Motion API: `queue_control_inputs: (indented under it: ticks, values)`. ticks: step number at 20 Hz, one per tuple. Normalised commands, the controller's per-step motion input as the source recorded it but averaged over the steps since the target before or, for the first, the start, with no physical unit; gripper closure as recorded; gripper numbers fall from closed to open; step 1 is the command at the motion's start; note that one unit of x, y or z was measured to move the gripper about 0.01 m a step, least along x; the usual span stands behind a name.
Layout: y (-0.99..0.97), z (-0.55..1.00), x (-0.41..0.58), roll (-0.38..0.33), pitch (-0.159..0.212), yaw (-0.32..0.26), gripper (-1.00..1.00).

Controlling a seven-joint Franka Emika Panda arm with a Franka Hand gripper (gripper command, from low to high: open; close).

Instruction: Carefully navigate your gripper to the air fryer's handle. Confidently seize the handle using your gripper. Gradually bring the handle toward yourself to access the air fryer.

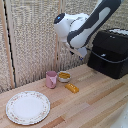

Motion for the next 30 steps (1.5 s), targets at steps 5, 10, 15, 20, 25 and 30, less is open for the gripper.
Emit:
queue_control_inputs:
  ticks: [5,10,15,20,25,30]
  values:
    - [-0.54,-0.23,-0.047,-0.165,0.0,0.016,-1.0]
    - [-0.55,-0.27,-0.182,-0.133,-0.003,0.0,-1.0]
    - [-0.6,-0.2,-0.181,-0.075,-0.005,0.048,-1.0]
    - [-0.62,-0.21,-0.076,-0.029,-0.011,0.173,-1.0]
    - [-0.59,-0.21,-0.002,-0.012,-0.011,0.227,-1.0]
    - [-0.58,-0.1,0.0,-0.033,-0.001,0.224,-1.0]
